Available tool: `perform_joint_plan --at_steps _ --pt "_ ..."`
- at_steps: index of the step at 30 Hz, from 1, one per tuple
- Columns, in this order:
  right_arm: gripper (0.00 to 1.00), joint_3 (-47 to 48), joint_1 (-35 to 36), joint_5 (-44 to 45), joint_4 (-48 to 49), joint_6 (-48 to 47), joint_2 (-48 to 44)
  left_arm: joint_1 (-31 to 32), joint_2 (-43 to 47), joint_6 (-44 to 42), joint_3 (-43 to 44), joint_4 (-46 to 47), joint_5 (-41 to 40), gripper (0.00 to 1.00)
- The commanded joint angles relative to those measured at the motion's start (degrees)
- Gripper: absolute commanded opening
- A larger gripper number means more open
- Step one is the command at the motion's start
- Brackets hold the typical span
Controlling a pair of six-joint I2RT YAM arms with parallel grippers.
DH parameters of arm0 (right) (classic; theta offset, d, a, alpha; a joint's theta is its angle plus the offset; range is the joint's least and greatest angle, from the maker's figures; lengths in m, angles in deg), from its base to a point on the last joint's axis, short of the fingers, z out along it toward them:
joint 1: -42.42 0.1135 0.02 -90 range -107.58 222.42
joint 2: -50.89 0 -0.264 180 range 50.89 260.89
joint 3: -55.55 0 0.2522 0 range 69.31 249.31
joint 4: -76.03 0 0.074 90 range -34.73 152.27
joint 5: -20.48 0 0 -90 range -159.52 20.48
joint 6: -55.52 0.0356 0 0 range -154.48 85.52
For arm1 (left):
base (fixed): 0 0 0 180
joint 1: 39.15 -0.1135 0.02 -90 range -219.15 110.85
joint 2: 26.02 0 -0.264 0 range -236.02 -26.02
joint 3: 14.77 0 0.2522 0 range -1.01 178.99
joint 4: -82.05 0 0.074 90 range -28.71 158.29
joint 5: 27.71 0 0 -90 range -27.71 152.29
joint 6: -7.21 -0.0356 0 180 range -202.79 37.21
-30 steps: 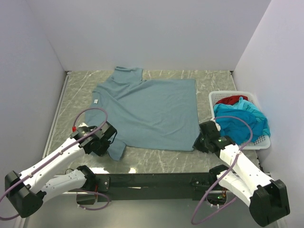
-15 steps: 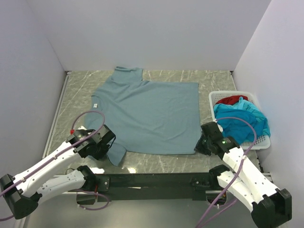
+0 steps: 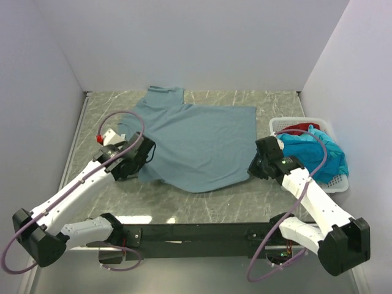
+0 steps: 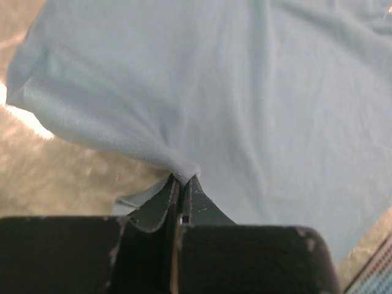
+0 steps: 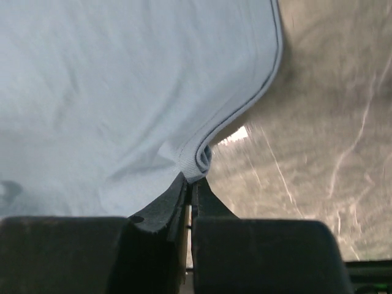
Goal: Fold and stack the t-shirts
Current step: Fold the tshirt
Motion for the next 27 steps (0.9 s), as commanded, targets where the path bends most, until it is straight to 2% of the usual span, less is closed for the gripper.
perform_joint_plan --at_steps 1,8,20,27 --pt "0.01 4.55 -1.57 1.84 3.81 -2.44 2.15 -4.86 -1.81 -10.28 2.29 10.58 -1.3 0.01" --pt "0.01 9.3 -4.73 -0.18 6.62 -4.98 6.2 -9.17 -7.6 -20.29 5.62 21.85 1.07 0.01" --pt "0.0 14.84 -9.66 -2.73 11.28 -6.48 14.81 -14.89 -20.26 -31.36 14.24 28.88 2.22 0.01" --pt "0.01 18.36 -11.24 -3.69 12.07 -6.4 22.54 -18.14 -32.11 -36.83 20.99 33.02 5.03 0.01"
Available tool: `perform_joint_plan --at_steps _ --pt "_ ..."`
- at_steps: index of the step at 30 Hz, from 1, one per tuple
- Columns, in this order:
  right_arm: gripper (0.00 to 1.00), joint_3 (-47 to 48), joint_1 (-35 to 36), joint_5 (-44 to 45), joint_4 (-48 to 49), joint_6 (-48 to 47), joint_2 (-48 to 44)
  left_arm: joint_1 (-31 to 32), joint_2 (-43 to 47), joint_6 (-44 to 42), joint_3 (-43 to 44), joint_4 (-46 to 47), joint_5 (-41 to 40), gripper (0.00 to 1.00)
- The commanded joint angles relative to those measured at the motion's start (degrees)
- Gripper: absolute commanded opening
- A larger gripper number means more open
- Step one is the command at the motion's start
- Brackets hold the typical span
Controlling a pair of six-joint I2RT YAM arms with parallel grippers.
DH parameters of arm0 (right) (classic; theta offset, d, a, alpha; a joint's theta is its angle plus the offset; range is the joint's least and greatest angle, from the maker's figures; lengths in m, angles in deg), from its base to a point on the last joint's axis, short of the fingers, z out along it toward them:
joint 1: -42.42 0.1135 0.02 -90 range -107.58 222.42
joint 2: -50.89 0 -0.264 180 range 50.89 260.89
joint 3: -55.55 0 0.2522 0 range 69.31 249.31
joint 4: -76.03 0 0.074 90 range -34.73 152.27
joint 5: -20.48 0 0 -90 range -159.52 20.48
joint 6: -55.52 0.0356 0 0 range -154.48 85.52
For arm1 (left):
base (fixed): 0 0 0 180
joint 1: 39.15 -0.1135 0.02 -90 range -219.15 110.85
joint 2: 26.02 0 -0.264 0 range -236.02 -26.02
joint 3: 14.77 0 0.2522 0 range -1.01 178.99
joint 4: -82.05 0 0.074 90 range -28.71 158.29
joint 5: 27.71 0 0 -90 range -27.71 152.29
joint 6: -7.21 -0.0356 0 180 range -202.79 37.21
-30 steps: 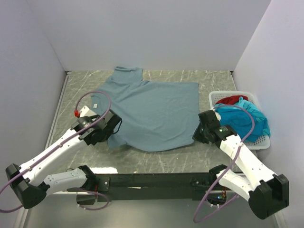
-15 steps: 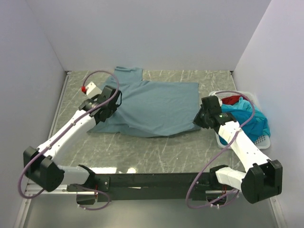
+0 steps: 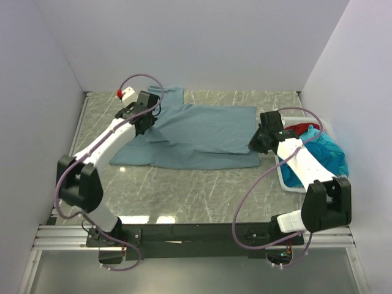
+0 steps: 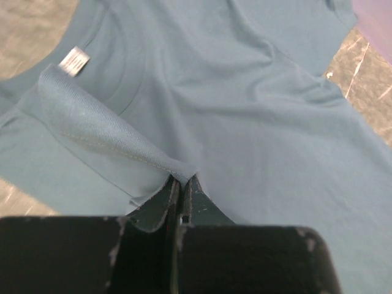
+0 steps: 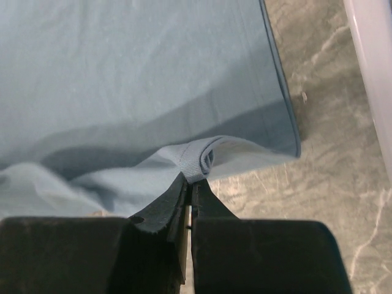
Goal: Fold and stack the t-shirts
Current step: Fold the tshirt
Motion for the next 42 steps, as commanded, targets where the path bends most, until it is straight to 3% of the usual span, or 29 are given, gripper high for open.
perform_joint_plan --at_steps 1,6,7,8,9,10,12,14,15,17,22,26,33,42 --pt "0.01 3.65 -1.16 -0.37 2.48 -0.67 2.96 -1.58 -5.04 -5.35 5.01 5.0 2.01 0.01" --pt "0.02 6.99 -2.13 1.21 1.86 -1.11 8.14 -3.34 -14.17 -8.35 10.53 7.12 3.33 0.03" --pt "0.05 7.25 -2.31 1.21 2.04 -1.11 8.85 -3.6 -15.5 -8.44 11.86 6.42 3.25 0.07" --pt "0.19 7.6 -2.4 1.9 2.73 -1.02 9.47 -3.86 -16.74 -9.22 13.09 5.89 3.16 0.13" --pt "0.27 8.04 -2.48 2.26 3.0 -0.93 10.87 -4.04 -19.01 -9.4 15.1 5.97 2.12 0.29" --pt "0.34 8.66 -2.57 2.96 3.18 -0.93 11.49 -4.13 -19.9 -9.58 15.9 6.58 1.32 0.37" --pt "0.37 10.59 -2.57 6.12 3.71 -0.32 12.89 -4.83 -22.62 -11.68 18.88 9.21 3.4 0.54" --pt "0.48 12.17 -2.31 7.18 4.49 -0.49 12.9 -5.27 -24.3 -12.74 22.49 8.27 4.91 0.71" --pt "0.53 12.44 -2.05 7.18 4.76 -0.67 12.29 -5.27 -25.26 -12.75 25.64 6.87 5.27 0.85" --pt "0.66 12.44 -0.38 7.27 5.46 -2.06 11.32 -5.36 -24.66 -12.75 26.2 5.89 6.32 0.98" --pt "0.75 8.58 4.19 6.05 7.57 -4.0 7.99 -5.45 -14.83 -9.51 11.72 8.79 6.59 0.99" --pt "0.75 3.4 7.88 2.71 10.21 -4.44 9.38 -6.41 -8.23 -6.86 -3.55 11.93 6.66 1.0" --pt "0.75 0.67 9.9 -1.69 13.29 -4.19 17.11 -13.53 -6.55 -3.87 -15.0 15.28 18.43 1.0" --pt "0.74 -7.23 10.79 -3.62 13.11 -2.08 15.29 -17.4 -0.15 0.43 -30.55 16.87 19.42 0.99"
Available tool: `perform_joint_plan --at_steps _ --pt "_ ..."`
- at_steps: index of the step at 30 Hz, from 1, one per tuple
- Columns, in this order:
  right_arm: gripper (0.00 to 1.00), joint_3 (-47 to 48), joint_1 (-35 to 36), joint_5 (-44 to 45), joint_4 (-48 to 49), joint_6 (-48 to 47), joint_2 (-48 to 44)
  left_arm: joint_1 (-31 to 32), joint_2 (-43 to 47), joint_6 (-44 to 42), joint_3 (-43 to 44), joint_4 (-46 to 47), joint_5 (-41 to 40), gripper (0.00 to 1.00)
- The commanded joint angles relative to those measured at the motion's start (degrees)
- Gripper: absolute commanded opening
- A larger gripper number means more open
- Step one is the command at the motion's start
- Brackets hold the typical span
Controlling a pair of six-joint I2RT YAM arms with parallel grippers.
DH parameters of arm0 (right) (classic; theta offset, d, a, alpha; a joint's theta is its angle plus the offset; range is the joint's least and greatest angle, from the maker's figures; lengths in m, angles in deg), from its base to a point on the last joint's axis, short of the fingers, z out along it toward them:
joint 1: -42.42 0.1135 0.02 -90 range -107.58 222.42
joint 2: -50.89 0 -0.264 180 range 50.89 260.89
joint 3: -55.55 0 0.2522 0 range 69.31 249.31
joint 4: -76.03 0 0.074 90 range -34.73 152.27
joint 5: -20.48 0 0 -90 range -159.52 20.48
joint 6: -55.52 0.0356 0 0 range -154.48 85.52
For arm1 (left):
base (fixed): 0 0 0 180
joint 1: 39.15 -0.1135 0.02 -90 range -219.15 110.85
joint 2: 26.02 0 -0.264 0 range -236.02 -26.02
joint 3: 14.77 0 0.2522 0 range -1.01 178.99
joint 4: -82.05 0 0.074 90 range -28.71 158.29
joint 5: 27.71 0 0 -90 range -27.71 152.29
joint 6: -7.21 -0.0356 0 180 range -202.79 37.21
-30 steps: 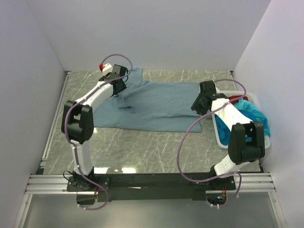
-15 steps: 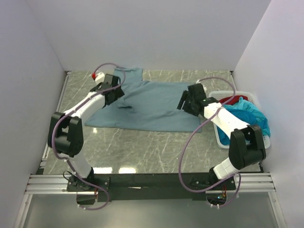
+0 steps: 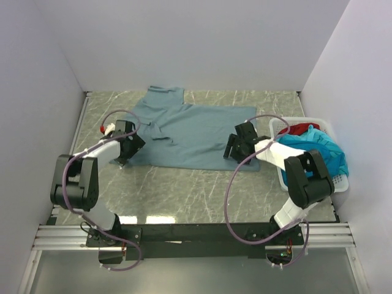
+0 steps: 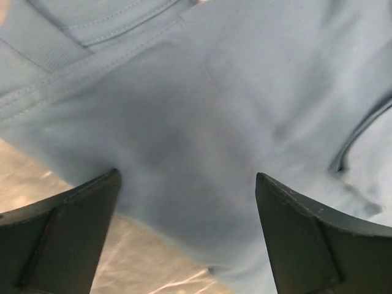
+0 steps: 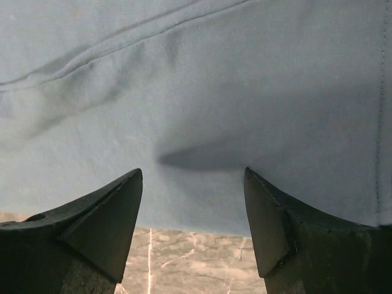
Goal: Fold and stack the t-shirts
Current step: Fold the tshirt
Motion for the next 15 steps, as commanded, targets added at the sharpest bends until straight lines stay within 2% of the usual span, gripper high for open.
perform_joint_plan --at_steps 1,8,15 --pt "0.74 -6.08 0.56 -1.4 -0.9 1.36 -2.99 -1.05 4.08 3.17 -7.4 -0.24 1.85 0.99" --pt "0.74 -15.06 2.48 -4.38 -2.83 3.2 -13.35 -2.55 14.62 5.45 -17.78 -7.95 1.58 0.99" --pt "0.75 -20.6 4.34 -4.48 -7.04 3.82 -26.8 -2.55 32.63 10.55 -23.15 -18.93 1.5 0.99"
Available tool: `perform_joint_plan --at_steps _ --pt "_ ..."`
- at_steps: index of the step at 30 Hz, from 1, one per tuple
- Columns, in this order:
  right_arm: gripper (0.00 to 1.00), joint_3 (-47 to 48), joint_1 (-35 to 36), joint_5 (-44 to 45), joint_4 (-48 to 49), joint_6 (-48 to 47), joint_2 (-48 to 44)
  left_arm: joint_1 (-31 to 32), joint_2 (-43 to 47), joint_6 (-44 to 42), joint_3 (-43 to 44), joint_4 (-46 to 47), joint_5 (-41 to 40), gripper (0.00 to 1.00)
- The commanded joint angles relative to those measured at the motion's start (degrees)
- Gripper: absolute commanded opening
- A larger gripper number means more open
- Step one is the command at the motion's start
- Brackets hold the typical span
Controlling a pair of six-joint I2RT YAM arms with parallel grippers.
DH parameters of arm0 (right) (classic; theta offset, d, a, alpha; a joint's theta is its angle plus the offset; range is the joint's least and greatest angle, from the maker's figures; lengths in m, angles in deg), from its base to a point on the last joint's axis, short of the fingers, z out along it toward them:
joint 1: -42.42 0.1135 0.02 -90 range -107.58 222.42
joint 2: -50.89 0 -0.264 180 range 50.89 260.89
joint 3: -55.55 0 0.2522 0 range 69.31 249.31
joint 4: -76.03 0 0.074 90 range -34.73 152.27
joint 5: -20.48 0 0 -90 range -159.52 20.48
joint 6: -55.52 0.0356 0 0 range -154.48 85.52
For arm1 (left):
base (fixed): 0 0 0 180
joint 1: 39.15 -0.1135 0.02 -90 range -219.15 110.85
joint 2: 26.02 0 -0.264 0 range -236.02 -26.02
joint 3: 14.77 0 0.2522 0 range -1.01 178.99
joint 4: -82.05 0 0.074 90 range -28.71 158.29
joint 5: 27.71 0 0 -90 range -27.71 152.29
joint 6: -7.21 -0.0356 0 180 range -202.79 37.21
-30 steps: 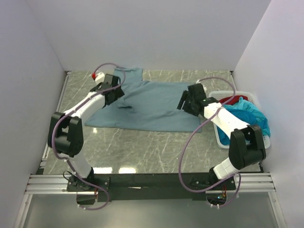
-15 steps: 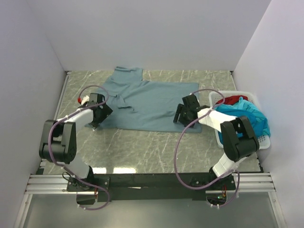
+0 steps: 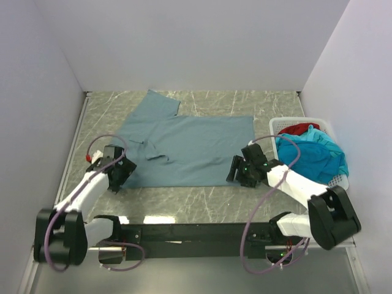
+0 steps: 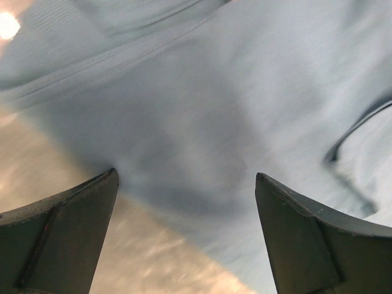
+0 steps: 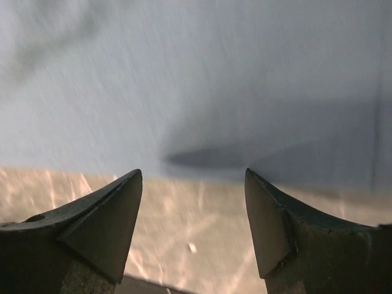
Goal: Fold and stack the t-shirts
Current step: Fold the tshirt
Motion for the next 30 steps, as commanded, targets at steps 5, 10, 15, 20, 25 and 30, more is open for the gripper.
perform_joint_plan --at_steps 5,10,15,20,25,30 --pt "0.75 2.45 0.45 3.52 -7.94 -2.57 -12.18 -0.27 17.13 3.85 -0.64 -10.88 4.22 0.99" --pt "0.76 5.09 0.36 3.7 -5.84 -3.02 -12.45 -0.27 15.14 1.13 2.7 -0.7 9.4 0.99" --pt "0.76 5.71 0.27 2.82 -3.2 -2.84 -9.29 0.69 0.21 -1.77 9.9 9.15 13.89 0.97" --pt "0.76 6.94 0.27 3.43 -3.9 -3.11 -6.3 4.47 -14.28 -2.48 17.9 11.01 14.08 0.75" --pt "0.76 7.03 -0.78 4.93 -4.86 -3.63 -6.12 7.11 -21.51 -2.22 21.24 9.52 13.11 0.53" --pt "0.76 6.5 -2.01 4.49 -4.95 -3.9 -5.77 7.64 -24.6 -1.52 21.95 8.03 12.93 0.49"
